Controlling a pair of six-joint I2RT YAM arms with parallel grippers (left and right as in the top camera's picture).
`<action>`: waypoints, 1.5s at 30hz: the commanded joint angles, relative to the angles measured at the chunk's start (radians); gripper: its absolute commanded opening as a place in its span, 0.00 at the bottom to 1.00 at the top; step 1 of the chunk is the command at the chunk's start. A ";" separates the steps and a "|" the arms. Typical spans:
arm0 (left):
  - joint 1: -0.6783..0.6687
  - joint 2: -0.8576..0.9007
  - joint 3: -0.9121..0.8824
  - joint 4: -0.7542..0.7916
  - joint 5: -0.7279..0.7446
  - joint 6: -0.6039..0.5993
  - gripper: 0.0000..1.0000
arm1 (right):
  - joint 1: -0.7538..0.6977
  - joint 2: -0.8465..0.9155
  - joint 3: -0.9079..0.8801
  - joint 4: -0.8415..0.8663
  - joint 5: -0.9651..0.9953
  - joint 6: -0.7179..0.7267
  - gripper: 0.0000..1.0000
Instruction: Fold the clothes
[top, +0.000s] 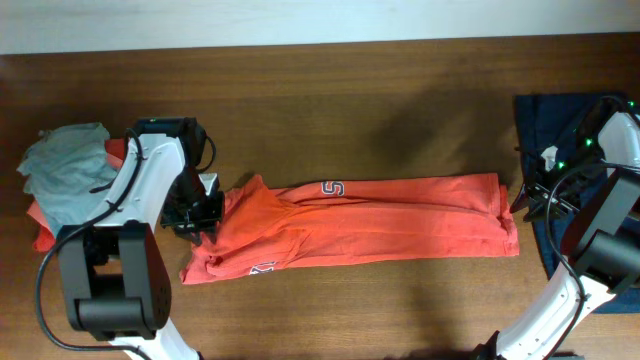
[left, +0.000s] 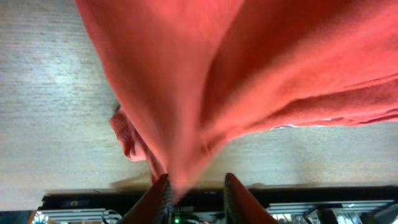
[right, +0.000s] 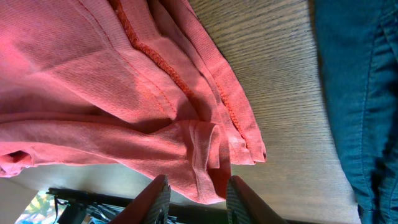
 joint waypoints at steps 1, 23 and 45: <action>0.002 -0.012 -0.005 -0.009 -0.003 0.005 0.29 | 0.005 -0.032 0.017 -0.001 -0.005 -0.004 0.35; 0.119 0.152 0.142 0.274 0.035 0.066 0.48 | 0.005 -0.032 0.017 0.006 -0.009 -0.003 0.35; 0.118 0.170 0.139 0.279 0.118 0.101 0.22 | 0.005 -0.032 0.017 0.006 -0.009 -0.003 0.36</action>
